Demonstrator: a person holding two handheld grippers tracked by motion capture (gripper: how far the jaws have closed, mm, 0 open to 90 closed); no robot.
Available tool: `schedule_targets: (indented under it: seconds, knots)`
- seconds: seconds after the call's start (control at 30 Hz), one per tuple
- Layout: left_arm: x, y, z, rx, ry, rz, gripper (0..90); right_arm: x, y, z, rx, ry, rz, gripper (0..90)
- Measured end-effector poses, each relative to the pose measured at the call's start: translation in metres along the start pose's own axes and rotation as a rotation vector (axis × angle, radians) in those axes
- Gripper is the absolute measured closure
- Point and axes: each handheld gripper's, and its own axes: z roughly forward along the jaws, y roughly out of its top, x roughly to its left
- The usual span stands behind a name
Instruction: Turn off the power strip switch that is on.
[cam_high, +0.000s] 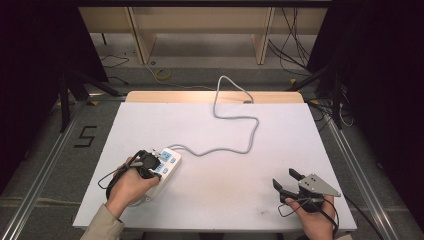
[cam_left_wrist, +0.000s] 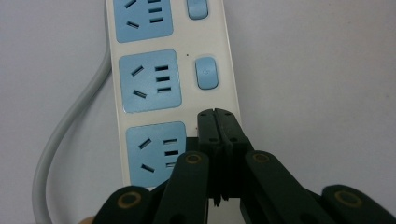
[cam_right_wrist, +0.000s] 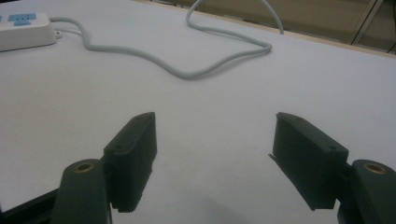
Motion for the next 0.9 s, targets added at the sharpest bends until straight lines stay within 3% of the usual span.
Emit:
schedule_targets:
  seconds: [0.9]
  knots:
    - [-0.0013, 0.0029, 0.0003, 0.035, 0.016, -0.027, 89.5, 0.0004, 0.0002, -0.0006, -0.006, 0.000, -0.001, 31.4]
